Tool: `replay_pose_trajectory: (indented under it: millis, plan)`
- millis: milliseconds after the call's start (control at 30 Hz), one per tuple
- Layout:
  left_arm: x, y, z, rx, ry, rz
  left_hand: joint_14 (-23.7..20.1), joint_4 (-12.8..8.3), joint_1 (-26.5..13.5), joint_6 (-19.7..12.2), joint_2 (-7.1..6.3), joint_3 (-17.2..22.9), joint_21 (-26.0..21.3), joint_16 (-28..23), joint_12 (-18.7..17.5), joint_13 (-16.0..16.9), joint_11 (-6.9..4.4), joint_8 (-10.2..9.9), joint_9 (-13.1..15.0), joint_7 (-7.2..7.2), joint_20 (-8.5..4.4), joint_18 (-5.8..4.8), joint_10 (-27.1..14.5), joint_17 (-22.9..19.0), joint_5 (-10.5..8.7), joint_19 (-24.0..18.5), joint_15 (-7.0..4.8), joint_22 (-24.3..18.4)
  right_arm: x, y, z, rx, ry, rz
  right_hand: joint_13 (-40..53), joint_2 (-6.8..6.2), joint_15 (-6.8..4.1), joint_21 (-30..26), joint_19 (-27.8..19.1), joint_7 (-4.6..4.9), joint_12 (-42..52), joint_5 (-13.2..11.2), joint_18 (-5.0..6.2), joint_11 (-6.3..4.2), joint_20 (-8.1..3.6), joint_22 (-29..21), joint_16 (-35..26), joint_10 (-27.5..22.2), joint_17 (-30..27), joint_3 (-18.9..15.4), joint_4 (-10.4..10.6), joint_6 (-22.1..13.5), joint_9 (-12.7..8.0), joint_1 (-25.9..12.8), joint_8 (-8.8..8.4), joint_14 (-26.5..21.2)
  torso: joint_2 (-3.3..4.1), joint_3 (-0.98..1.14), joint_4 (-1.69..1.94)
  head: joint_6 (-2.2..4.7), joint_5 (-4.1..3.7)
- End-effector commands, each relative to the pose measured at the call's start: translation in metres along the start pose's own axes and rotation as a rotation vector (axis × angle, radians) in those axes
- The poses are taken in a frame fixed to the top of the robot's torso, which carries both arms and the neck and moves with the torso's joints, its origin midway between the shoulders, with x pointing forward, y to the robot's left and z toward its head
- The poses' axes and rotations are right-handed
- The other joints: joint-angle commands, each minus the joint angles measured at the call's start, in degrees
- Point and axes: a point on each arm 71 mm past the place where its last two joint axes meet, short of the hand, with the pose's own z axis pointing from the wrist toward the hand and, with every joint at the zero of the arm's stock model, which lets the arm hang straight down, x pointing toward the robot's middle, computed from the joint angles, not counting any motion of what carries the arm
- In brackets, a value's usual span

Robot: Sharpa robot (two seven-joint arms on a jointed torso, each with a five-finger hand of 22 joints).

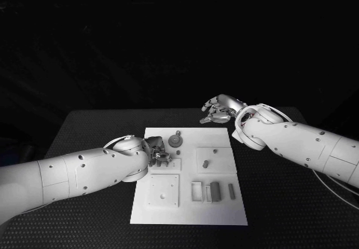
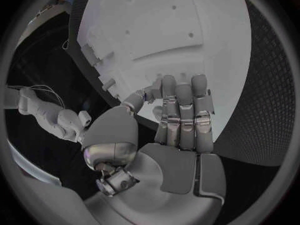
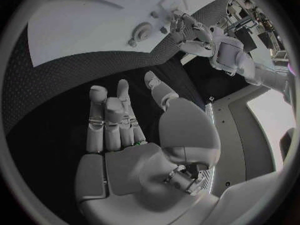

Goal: Assemble the parts on the task board

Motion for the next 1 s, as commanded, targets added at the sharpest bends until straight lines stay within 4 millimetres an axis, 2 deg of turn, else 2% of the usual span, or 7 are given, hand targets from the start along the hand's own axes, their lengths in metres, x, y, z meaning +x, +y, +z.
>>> replay_pose_trajectory:
  millis: [33, 233, 1000]
  plan:
    - [0.0078, 0.0001, 0.0000, -0.005, 0.050, 0.015, -0.7, -2.1, 1.1, 4.6, 0.62, 2.4, 0.0, 0.3, 0.3, -0.1, -0.13, 0.2, -0.1, -4.14, -0.78, 0.75, -0.4, -0.1, -0.19, 0.8, -0.57, 0.1, 0.0010, 0.0007, -0.0004, -0.005, 0.010, 0.001, 0.1, 0.43, 0.10, -0.4, -0.2, 0.49, -0.4, 0.1, 2.54, 0.43, -0.36, 0.8, -0.2, 0.1, 0.1, -0.4, 0.0, 0.0, -0.1, -0.1, 0.14, -0.4, 0.01, 0.01, -0.01, -0.07, -0.02]
    - [0.0083, -0.0001, -0.0004, -0.004, 0.055, 0.017, -0.8, -2.1, 1.1, 4.6, 0.50, 2.4, 0.0, 0.4, 0.3, -0.1, -0.11, 0.2, -0.1, -4.13, -0.80, 0.74, -0.5, -0.3, -0.20, 0.8, -0.58, 0.2, 0.0008, -0.0003, -0.0004, -0.003, 0.010, 0.000, 0.1, 0.45, 0.09, -0.4, -0.2, 0.49, -0.4, 0.1, 2.54, 0.43, -0.36, 0.8, -0.2, 0.1, 0.1, -0.4, 0.0, 0.0, -0.1, -0.1, 0.15, -0.4, 0.02, 0.02, 0.00, -0.33, -0.08]
    - [0.0087, 0.0013, -0.0013, -0.005, 0.058, 0.019, -0.9, -2.0, 1.3, 4.8, 0.11, 2.4, 0.1, 1.3, 0.6, -0.3, -0.17, 0.4, -0.4, -4.22, -0.90, 0.71, -0.4, -0.9, 0.39, 0.9, -0.67, 0.5, 0.0012, -0.0004, -0.0002, -0.001, 0.015, 0.003, 0.2, 0.52, 0.09, -0.4, -0.1, 0.49, -0.5, 0.1, 2.54, 0.43, -0.35, 0.8, -0.2, 0.2, 0.1, -0.4, 0.0, 0.0, -0.1, -0.2, 0.16, -0.4, 0.02, -0.01, -0.02, -0.53, -0.11]
